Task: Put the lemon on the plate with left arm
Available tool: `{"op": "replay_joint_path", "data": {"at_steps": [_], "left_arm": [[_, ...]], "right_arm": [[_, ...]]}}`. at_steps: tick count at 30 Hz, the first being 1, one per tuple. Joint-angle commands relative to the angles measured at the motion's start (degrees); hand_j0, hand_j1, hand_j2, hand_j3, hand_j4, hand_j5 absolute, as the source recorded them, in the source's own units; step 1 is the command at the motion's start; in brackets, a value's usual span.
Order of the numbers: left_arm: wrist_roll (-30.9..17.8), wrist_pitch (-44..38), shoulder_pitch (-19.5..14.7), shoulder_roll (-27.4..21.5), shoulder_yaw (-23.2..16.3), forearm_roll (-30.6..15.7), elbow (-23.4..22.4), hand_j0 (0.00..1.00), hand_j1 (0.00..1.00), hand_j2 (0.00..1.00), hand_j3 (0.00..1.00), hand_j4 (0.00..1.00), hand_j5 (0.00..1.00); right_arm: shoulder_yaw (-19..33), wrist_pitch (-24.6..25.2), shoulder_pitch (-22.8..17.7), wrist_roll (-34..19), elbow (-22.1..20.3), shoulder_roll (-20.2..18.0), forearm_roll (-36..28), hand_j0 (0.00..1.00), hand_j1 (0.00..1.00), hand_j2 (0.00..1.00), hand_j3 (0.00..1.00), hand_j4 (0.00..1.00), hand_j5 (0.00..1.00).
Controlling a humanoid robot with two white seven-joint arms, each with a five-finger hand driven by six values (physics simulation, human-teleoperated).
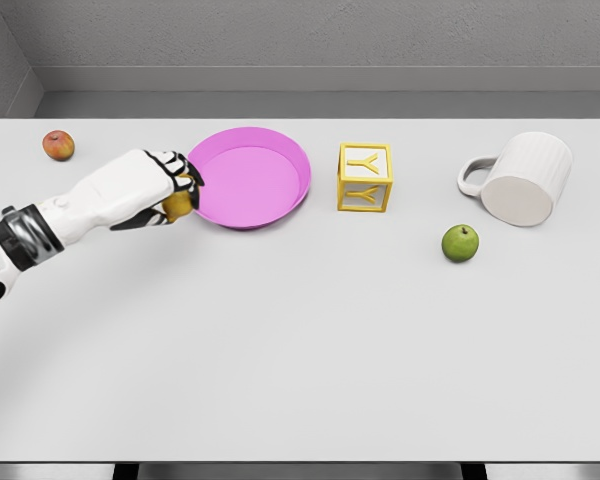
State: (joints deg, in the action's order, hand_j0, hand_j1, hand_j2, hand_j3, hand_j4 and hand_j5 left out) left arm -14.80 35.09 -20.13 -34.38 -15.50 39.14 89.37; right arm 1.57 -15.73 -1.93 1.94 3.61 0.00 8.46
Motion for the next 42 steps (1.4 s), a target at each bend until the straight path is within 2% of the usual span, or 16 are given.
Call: {"op": "replay_joint_path", "data": {"at_steps": [1, 13, 19, 27, 29, 30, 32, 34, 36, 39, 42], "left_arm": [[0.04, -0.09, 0.00, 0.72, -0.06, 0.06, -0.69, 0.39, 0.39, 0.39, 0.39, 0.39, 0.39], [0.04, -0.09, -3.95, 5.55, -0.85, 2.78, -4.29, 0.39, 0.39, 0.39, 0.39, 0.39, 0.39], [0.04, -0.09, -7.82, 7.13, -3.48, 3.49, -9.30, 0.39, 0.39, 0.39, 0.39, 0.39, 0.39], [-0.05, -0.09, -9.49, 9.33, -3.83, 4.72, -12.20, 0.41, 0.41, 0.41, 0.41, 0.41, 0.41], [0.04, -0.09, -9.58, 9.68, -3.75, 4.63, -12.11, 0.60, 0.60, 0.60, 0.60, 0.60, 0.60], [0.04, -0.09, -9.58, 9.68, -3.66, 4.54, -11.76, 0.76, 0.76, 0.76, 0.76, 0.76, 0.76], [0.04, -0.09, -9.49, 9.60, -3.13, 4.45, -11.50, 0.99, 0.99, 0.99, 0.99, 0.99, 0.99], [0.13, -0.09, -9.41, 9.24, -2.96, 3.58, -9.83, 1.00, 1.00, 1.00, 1.00, 1.00, 1.00], [0.13, -0.09, -8.97, 8.63, -2.78, 3.05, -6.23, 1.00, 1.00, 1.00, 1.00, 1.00, 1.00], [0.13, -0.09, -7.39, 2.40, -3.13, -4.86, -4.38, 1.00, 1.00, 1.00, 1.00, 1.00, 1.00], [0.13, -0.09, -4.40, -4.72, -2.78, -11.53, 0.45, 1.00, 1.00, 1.00, 1.00, 1.00, 1.00]], "right_arm": [[0.01, 0.00, 0.00, -0.01, -0.01, 0.00, -0.02, 1.00, 1.00, 1.00, 1.00, 1.00, 1.00], [0.01, 0.00, 0.00, -0.01, -0.01, 0.00, -0.02, 1.00, 1.00, 1.00, 1.00, 1.00, 1.00], [0.01, 0.00, 0.00, -0.01, -0.01, 0.00, -0.02, 1.00, 1.00, 1.00, 1.00, 1.00, 1.00], [0.01, 0.00, 0.00, -0.01, -0.01, 0.00, -0.02, 1.00, 1.00, 1.00, 1.00, 1.00, 1.00], [0.01, 0.00, 0.00, -0.01, -0.01, 0.00, -0.02, 1.00, 1.00, 1.00, 1.00, 1.00, 1.00], [0.01, 0.00, 0.00, -0.01, -0.01, 0.00, -0.02, 1.00, 1.00, 1.00, 1.00, 1.00, 1.00], [0.01, 0.00, 0.00, -0.01, -0.01, 0.00, -0.02, 1.00, 1.00, 1.00, 1.00, 1.00, 1.00], [0.01, 0.00, 0.00, -0.01, -0.01, 0.00, -0.02, 1.00, 1.00, 1.00, 1.00, 1.00, 1.00], [0.01, 0.00, 0.00, -0.01, -0.01, 0.00, -0.02, 1.00, 1.00, 1.00, 1.00, 1.00, 1.00], [0.01, 0.00, 0.00, -0.01, -0.01, 0.00, -0.02, 1.00, 1.00, 1.00, 1.00, 1.00, 1.00], [0.01, 0.00, 0.00, -0.01, -0.01, 0.00, 0.07, 1.00, 1.00, 1.00, 1.00, 1.00, 1.00]]}}
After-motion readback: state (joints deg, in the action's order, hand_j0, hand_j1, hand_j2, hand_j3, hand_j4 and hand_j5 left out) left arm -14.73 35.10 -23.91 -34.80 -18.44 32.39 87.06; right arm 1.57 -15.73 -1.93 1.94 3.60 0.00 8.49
